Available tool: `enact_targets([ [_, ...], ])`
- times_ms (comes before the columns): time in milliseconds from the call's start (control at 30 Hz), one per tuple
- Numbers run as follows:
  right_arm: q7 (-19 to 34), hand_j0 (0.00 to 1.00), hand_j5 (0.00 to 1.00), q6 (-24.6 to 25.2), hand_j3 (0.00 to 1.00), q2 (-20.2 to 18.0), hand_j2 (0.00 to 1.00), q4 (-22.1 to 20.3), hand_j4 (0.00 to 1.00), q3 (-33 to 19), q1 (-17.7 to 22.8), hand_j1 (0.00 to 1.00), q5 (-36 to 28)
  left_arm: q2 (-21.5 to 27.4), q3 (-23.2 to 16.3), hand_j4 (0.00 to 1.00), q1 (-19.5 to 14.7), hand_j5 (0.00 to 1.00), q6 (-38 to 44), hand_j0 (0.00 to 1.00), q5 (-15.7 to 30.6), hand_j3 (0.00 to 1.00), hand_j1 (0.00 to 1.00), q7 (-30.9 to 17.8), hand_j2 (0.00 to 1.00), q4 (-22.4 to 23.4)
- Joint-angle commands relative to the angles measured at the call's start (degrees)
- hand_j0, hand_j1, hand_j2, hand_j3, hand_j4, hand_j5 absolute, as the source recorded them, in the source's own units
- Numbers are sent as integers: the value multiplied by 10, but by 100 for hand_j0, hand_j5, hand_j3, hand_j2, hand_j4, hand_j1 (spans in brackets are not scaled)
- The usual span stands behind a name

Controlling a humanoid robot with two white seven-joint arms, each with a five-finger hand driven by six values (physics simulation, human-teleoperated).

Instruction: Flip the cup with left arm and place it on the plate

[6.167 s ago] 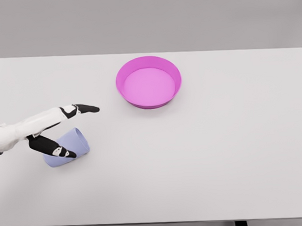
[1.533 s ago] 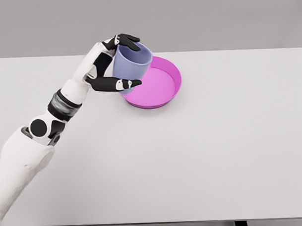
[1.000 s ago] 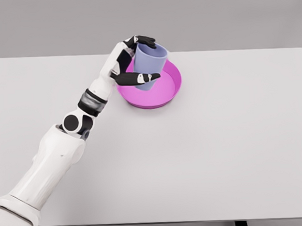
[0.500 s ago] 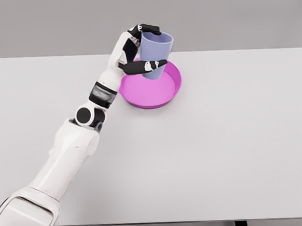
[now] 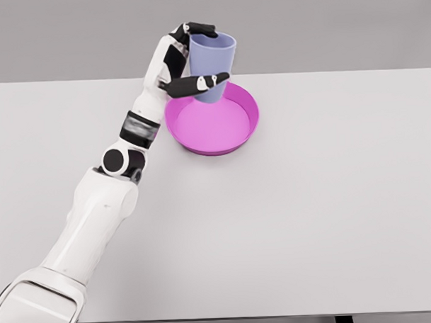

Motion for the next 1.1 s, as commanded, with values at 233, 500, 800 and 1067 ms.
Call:
enact_targets([
  [233,0,100,100,0,100,0,100,0,100,0,1,100,0,-15,18,48,6,48,-1,48,0,48,48,-2,48,-38],
  [500,0,100,100,0,100,0,100,0,100,0,1,100,0,-25,23,48,8,48,-1,48,-3,48,48,-5,48,47],
  [800,0,100,100,0,100,0,100,0,100,0,1,100,0,-25,39,48,-1,48,-1,48,-5,48,48,-5,48,80],
  [1067,-1,100,100,0,100,0,100,0,100,0,1,100,0,-25,36,49,-2,49,-1,49,-6,49,49,-9,49,61],
])
